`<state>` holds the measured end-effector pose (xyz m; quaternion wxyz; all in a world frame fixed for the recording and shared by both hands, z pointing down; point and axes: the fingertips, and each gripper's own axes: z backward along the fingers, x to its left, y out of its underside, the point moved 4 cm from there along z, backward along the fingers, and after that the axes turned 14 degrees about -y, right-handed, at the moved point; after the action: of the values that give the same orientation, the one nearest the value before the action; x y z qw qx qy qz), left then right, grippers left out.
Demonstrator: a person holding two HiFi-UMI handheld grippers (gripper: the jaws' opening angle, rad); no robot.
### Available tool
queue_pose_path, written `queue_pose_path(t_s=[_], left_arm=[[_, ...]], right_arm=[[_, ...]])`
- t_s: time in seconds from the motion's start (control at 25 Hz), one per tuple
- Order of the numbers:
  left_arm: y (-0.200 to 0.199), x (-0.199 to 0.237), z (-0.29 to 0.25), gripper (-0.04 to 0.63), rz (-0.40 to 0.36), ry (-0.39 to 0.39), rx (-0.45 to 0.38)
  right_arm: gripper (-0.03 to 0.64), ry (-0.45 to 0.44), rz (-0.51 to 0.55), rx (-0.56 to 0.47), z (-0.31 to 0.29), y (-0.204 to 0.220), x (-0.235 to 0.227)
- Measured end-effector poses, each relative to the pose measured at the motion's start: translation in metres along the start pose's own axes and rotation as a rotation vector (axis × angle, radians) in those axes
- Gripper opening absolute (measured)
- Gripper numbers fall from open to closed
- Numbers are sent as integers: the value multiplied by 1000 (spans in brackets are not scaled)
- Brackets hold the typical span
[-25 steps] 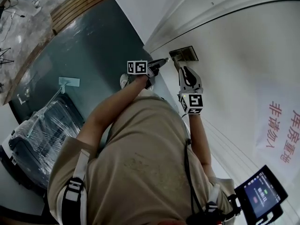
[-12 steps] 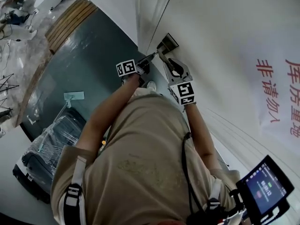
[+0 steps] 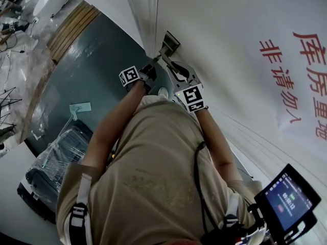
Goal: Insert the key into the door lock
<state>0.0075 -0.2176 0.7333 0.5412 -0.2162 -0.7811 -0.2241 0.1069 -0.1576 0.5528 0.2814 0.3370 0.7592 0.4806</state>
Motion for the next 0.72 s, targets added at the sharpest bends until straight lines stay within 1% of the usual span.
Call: queue_pose_path(t_s=[0.28,0.6,0.72], left_arm=[[2,-3,1,34,19,34,-27],[2,-2,-3,34,33,13,-46],[2,-2,-4,34,27,7,-49]], right_arm=[[63,-8,3,-18,9,1,1],[63,-12,10,-25,16,0,2],[63,-14,10,-24,18,2,2]])
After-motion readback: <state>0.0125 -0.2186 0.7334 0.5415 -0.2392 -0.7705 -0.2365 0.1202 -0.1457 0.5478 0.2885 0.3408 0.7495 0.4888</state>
